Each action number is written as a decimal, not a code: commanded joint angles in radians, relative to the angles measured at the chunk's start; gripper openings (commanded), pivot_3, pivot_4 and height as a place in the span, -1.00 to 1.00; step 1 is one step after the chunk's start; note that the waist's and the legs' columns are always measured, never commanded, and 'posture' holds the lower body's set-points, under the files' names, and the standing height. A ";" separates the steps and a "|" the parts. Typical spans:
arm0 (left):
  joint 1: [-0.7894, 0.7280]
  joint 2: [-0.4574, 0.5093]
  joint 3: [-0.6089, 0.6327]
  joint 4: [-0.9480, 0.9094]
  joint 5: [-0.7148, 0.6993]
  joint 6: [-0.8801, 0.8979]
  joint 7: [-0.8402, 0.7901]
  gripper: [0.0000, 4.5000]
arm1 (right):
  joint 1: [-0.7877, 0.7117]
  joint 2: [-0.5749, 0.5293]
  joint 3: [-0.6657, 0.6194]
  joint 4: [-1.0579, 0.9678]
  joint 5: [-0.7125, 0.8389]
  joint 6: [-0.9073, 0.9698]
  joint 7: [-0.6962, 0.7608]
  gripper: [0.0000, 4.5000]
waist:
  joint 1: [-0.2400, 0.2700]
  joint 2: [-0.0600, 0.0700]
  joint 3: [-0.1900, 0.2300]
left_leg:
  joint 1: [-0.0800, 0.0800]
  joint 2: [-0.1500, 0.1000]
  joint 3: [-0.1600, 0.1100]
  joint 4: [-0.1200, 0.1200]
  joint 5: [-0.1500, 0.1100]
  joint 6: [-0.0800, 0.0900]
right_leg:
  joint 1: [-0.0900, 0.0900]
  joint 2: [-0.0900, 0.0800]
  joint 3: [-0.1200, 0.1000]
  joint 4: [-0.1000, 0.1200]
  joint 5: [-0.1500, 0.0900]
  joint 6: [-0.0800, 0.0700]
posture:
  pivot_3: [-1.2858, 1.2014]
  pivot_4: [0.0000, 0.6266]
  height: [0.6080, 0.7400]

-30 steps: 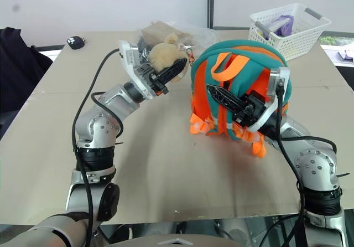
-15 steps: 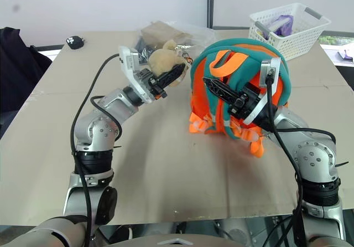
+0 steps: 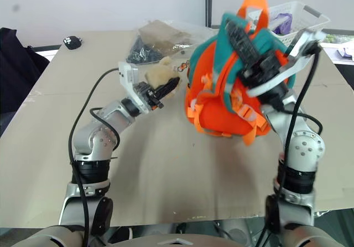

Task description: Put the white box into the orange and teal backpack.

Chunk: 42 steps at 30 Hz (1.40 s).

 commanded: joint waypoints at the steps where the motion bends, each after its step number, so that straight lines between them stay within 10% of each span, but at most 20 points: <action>1: 0.072 0.086 -0.102 0.048 0.119 0.050 -0.010 -0.45 | -0.057 0.020 -0.084 -0.059 0.021 -0.123 -0.026 -0.97 | 0.003 0.000 0.000 | -0.002 0.000 0.000 0.000 0.000 0.000 | -0.001 0.000 0.000 -0.001 0.000 0.000 | 0.03 -0.52 0.77; 8: 0.135 0.207 -0.303 0.038 0.239 0.042 -0.072 -0.45 | 0.005 -0.028 -0.035 -0.055 -0.052 -0.062 0.029 -0.97 | 0.006 0.001 0.000 | -0.010 -0.001 -0.001 0.000 0.000 0.000 | -0.006 -0.002 -0.002 -0.004 0.000 0.000 | 0.03 -0.52 0.77; 10: 0.103 0.172 -0.243 0.054 0.216 -0.019 -0.057 -0.45 | 0.038 -0.066 -0.018 -0.072 -0.030 -0.019 0.079 -0.69 | 0.006 0.001 0.000 | -0.010 -0.001 -0.002 0.000 0.000 0.000 | -0.007 -0.002 -0.002 -0.004 0.000 0.000 | 0.03 -0.52 0.77; 16: 0.096 0.193 -0.169 0.061 0.224 -0.156 -0.104 0.82 | 0.144 -0.242 -0.015 -0.129 0.025 0.089 0.253 0.48 | 0.001 0.001 0.000 | -0.010 -0.001 -0.003 0.000 0.000 0.000 | -0.006 -0.002 -0.004 -0.004 0.000 0.000 | 0.03 -0.52 0.77; 19: 0.089 0.190 -0.138 0.104 0.260 -0.225 -0.079 1.00 | 0.083 -0.247 -0.038 -0.100 -0.011 0.023 0.261 0.98 | 0.001 0.001 0.000 | -0.010 -0.001 -0.002 0.001 0.000 0.000 | -0.006 -0.002 -0.003 -0.003 0.000 0.000 | 0.03 -0.52 0.77; 25: 0.023 0.134 -0.080 0.142 0.233 -0.248 -0.063 1.00 | -0.099 -0.212 0.022 0.033 -0.296 -0.143 0.366 0.98 | 0.002 0.001 0.000 | -0.010 -0.001 -0.001 0.003 0.000 0.000 | -0.007 -0.002 -0.003 -0.001 0.002 0.000 | 0.03 -0.52 0.77; 31: 0.069 0.142 -0.082 0.105 0.236 -0.216 -0.094 1.00 | -0.068 -0.241 0.042 -0.010 -0.209 -0.026 0.412 0.98 | 0.000 0.001 0.000 | -0.012 0.000 -0.001 0.003 0.000 0.000 | -0.007 -0.002 -0.003 -0.004 0.002 0.000 | 0.03 -0.52 0.77; 37: 0.228 0.192 -0.115 -0.067 0.179 -0.108 -0.188 1.00 | 0.259 -0.473 0.114 -0.181 -0.113 0.242 0.521 0.98 | 0.008 0.001 0.000 | -0.014 0.000 -0.003 0.001 0.000 0.000 | -0.007 -0.003 -0.005 -0.009 0.002 0.000 | 0.03 -0.52 0.77; 42: 0.388 0.273 -0.145 -0.185 0.200 -0.094 -0.246 1.00 | 0.577 -0.656 0.127 -0.154 -0.353 0.193 0.728 0.98 | 0.026 0.001 -0.001 | -0.012 -0.001 -0.001 0.001 -0.002 0.005 | -0.005 -0.005 -0.004 -0.010 0.002 0.001 | 0.03 -0.52 0.77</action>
